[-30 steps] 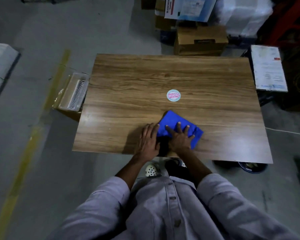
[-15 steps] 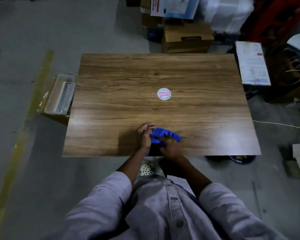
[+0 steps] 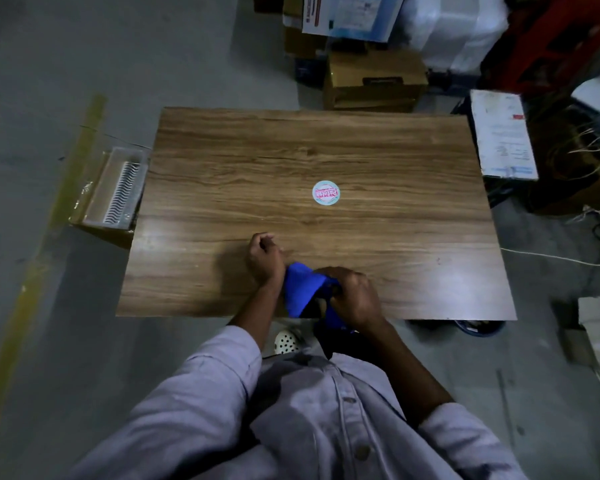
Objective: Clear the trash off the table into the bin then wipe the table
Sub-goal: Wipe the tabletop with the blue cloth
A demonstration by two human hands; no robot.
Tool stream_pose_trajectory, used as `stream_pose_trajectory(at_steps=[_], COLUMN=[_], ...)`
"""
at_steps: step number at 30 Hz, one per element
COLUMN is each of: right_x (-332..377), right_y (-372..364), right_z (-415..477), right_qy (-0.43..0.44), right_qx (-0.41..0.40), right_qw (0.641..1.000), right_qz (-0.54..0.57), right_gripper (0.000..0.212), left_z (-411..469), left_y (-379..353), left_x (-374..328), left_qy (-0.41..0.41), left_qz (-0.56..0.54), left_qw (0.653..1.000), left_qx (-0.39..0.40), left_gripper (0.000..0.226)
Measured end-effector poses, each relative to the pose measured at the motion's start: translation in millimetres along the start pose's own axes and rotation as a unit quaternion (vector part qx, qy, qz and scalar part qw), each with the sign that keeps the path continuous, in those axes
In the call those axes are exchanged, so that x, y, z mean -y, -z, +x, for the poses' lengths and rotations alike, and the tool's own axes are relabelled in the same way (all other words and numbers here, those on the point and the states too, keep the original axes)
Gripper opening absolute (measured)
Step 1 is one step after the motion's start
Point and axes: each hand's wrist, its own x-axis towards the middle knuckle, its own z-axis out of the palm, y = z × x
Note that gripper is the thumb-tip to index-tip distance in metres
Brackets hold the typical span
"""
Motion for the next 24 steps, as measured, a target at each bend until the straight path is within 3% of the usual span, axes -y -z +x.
stream_pose_trajectory(at_steps=[3,5,8,10,12,20,24], right_x=[-6,-16,-32,-28,-26,-47,-44], right_y=[9,1,-30,-48,-54,-60,-39], right_z=[13,29,53,56,53,17,-11], right_qy=[-0.002,-0.035,-0.088,-0.103,-0.097,0.024,0.069], right_qx=[-0.108,-0.094,0.068,0.156,0.175,0.201,0.230], right_qw=[0.992,0.991,0.984,0.961,0.952,0.949,0.952], right_qz=[-0.057,-0.086,-0.137,-0.206,-0.233,-0.244,-0.188], right_gripper=[0.058,0.054,0.058,0.052,0.054,0.062,0.035], left_z=[1,-7,-21,-29,-32,-67,-95], left_y=[6,8,5,5,8,32,57], left_x=[-11,-13,-3,9,21,19,-19], left_qy=[-0.081,-0.200,-0.345,-0.359,-0.330,-0.317,-0.291], left_qz=[0.027,0.102,0.232,0.330,0.447,0.610,0.590], left_qw=[0.996,0.970,0.852,0.775,0.712,0.595,0.566], left_qx=[0.005,0.095,0.320,0.401,0.429,0.416,0.497], left_gripper=[0.021,0.037,0.077,0.092,0.099,0.079,0.032])
